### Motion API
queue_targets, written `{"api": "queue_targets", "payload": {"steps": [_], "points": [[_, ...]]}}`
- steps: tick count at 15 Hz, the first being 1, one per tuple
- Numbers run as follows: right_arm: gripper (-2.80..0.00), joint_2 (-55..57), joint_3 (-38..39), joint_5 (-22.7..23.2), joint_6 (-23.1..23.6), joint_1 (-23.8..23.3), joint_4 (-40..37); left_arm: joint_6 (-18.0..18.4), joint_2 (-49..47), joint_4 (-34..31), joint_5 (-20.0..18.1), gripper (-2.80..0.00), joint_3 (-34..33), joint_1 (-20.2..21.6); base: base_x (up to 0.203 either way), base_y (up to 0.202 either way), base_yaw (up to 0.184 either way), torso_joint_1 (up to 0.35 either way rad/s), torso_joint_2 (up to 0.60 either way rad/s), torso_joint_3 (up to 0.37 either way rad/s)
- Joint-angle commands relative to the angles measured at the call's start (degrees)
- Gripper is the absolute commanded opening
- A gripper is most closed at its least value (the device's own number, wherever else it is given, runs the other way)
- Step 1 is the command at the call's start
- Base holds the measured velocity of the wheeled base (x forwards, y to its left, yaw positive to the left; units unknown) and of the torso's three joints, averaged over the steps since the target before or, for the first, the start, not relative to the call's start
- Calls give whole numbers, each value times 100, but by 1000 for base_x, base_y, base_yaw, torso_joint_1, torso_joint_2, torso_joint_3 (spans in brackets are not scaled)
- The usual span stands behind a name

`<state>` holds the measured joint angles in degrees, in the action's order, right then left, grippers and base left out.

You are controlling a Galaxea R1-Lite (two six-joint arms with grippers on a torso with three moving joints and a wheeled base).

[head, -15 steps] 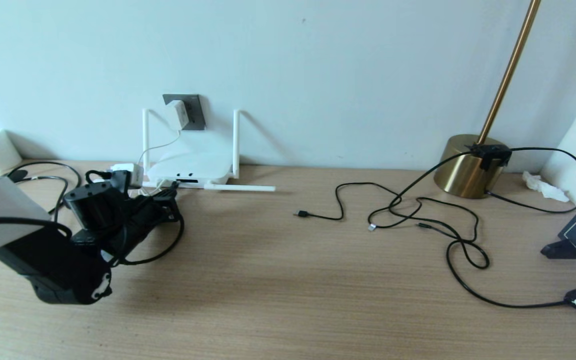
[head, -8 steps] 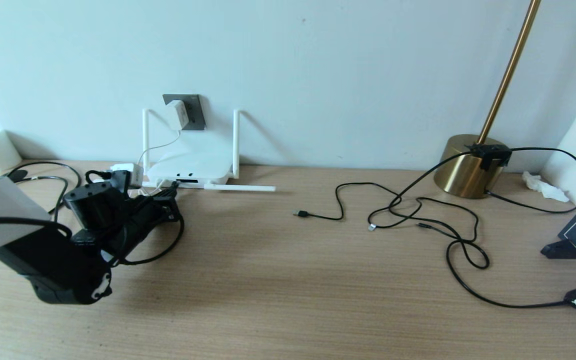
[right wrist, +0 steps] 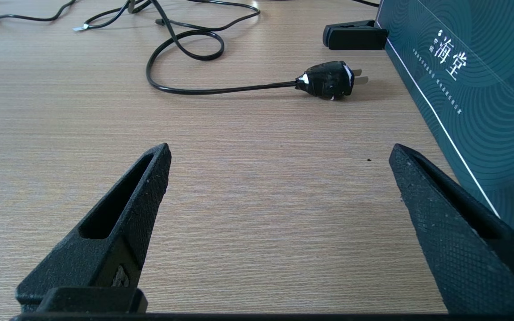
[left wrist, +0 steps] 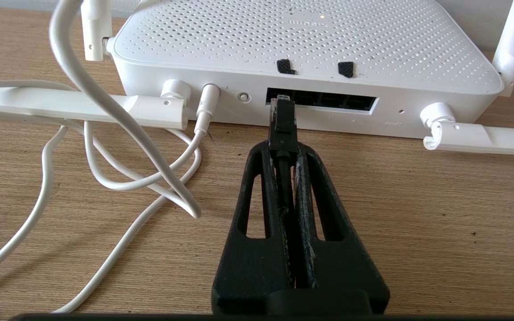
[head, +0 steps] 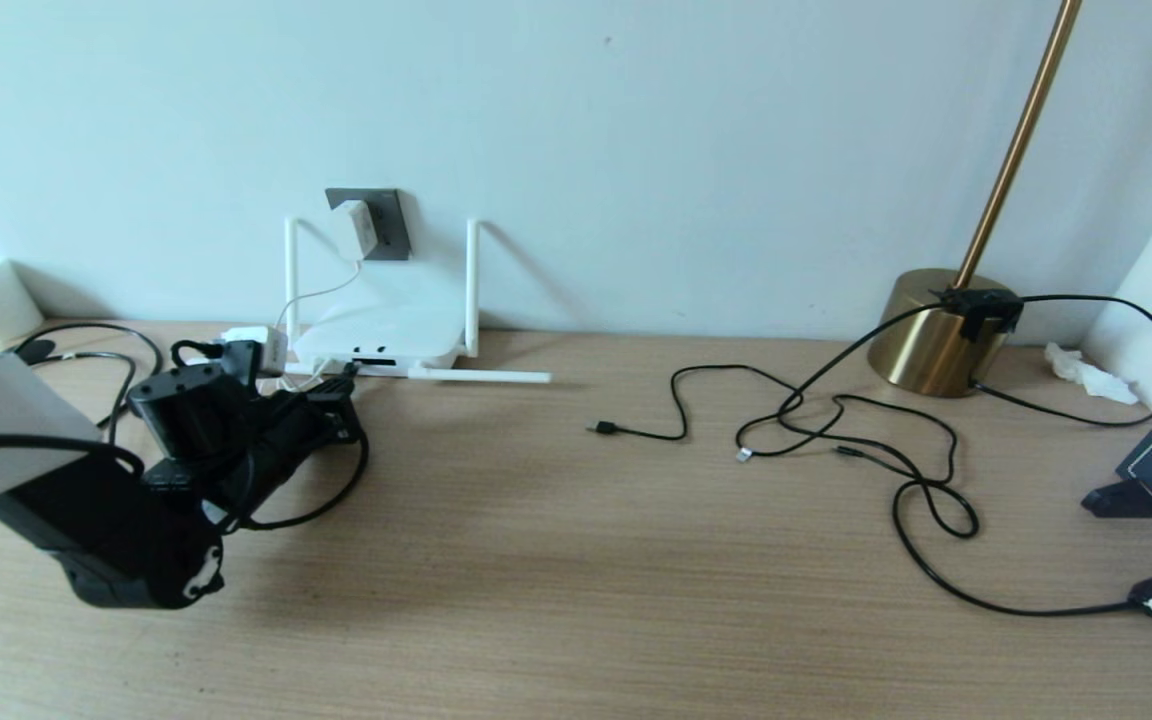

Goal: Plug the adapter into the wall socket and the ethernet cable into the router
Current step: Plug cable into router interface

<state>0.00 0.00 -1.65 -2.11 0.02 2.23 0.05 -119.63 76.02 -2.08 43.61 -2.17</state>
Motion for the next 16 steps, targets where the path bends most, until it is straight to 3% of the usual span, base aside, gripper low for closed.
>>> {"api": "queue_targets", "payload": {"steps": [1, 16], "points": [[0, 0, 62, -2, 0, 0, 5, 4, 36, 44, 0, -280, -17, -3, 0, 0, 0, 0, 0, 0], [0, 8, 62, -2, 0, 5, 0, 4, 29, 44, 50, -280, -19, -5, 0, 0, 0, 0, 0, 0]]}}
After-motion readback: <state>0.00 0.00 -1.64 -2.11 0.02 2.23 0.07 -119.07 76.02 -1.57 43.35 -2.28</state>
